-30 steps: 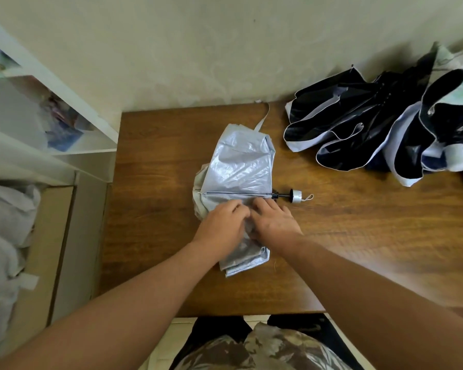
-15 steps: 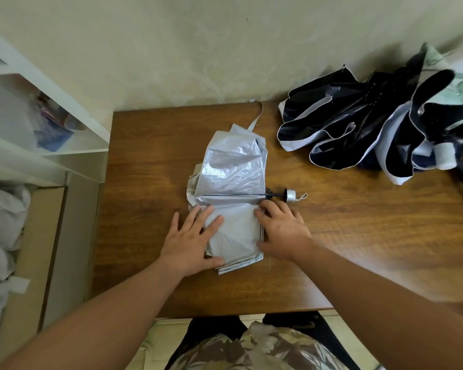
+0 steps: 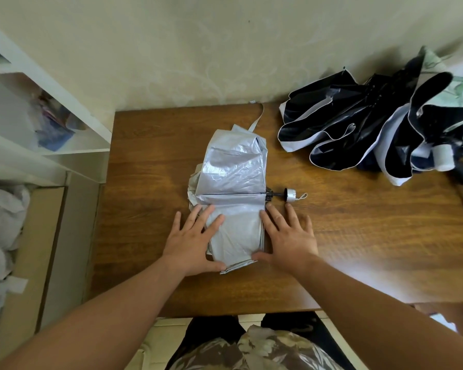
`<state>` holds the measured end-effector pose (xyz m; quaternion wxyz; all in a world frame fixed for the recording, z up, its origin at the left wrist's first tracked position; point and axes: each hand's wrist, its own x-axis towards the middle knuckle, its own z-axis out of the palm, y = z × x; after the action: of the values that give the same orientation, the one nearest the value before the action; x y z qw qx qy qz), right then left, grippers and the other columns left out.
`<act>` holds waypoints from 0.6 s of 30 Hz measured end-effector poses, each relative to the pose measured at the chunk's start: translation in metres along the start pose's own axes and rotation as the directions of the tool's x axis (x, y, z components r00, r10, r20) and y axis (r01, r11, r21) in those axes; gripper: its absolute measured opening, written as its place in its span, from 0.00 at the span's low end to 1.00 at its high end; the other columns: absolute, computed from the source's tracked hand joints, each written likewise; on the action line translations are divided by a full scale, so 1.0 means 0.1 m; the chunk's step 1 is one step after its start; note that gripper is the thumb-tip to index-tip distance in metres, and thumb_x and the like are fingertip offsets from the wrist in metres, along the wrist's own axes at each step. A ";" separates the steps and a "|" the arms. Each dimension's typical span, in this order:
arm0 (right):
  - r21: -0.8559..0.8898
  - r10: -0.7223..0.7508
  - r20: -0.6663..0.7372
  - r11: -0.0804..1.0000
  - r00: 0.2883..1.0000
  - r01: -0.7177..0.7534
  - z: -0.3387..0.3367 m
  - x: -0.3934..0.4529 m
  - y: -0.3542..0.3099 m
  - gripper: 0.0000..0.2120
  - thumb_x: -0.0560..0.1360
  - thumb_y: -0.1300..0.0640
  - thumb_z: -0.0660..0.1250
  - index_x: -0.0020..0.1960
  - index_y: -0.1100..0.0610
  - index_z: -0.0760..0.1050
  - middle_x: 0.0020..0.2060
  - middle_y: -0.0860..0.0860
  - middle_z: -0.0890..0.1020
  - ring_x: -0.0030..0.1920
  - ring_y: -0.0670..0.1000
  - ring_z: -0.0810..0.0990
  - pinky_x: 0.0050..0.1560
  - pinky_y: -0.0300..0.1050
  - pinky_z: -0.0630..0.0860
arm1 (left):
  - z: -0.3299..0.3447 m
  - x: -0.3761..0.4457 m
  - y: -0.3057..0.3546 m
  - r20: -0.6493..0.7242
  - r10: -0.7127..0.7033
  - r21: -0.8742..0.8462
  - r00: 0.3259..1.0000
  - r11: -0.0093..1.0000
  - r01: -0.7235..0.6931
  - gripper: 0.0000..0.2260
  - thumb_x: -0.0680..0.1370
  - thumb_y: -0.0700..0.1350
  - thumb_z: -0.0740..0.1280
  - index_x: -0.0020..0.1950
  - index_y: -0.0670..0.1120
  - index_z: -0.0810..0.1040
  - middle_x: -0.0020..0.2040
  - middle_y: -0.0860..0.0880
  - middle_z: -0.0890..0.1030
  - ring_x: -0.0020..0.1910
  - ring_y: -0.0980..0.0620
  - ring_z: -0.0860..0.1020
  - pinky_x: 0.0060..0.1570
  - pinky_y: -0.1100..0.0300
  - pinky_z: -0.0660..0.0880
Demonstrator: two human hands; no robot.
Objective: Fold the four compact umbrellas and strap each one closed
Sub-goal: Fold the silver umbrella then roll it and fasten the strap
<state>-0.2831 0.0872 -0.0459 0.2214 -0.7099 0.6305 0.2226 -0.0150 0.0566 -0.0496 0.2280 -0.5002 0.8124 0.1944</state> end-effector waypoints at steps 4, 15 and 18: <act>0.025 0.019 0.054 0.999 0.998 -0.020 -0.01 0.02 -0.07 0.56 0.70 0.17 0.52 0.81 0.45 0.25 0.80 0.44 0.28 0.81 0.63 0.30 0.79 0.72 0.44 | -0.28 -0.01 0.02 -0.185 -0.001 -0.109 0.983 0.994 -0.020 0.37 0.73 0.77 0.58 0.79 0.63 0.67 0.80 0.55 0.63 0.80 0.50 0.58 0.76 0.47 0.58; 0.045 0.001 0.095 0.999 0.995 -0.005 -0.04 0.05 -0.06 0.57 0.72 0.20 0.58 0.81 0.46 0.25 0.81 0.45 0.29 0.81 0.63 0.30 0.80 0.71 0.46 | -1.84 0.84 -0.01 -0.103 -0.301 -0.941 0.948 0.337 0.005 0.39 0.79 0.54 0.74 0.79 0.74 0.51 0.71 0.48 0.77 0.69 0.47 0.77 0.70 0.42 0.74; 0.047 -0.005 0.098 0.999 0.995 0.000 -0.05 0.04 -0.05 0.57 0.72 0.21 0.58 0.81 0.46 0.26 0.81 0.45 0.29 0.81 0.63 0.30 0.79 0.71 0.46 | -1.96 0.84 0.05 -0.204 -0.295 -0.938 0.934 0.332 -0.100 0.31 0.79 0.49 0.75 0.75 0.70 0.68 0.65 0.47 0.80 0.63 0.49 0.81 0.65 0.46 0.79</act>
<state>-0.2777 0.0814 -0.0440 0.2691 -0.6934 0.6231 0.2420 -0.0875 -0.1084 0.0641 -0.2332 -0.6129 0.5453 0.5221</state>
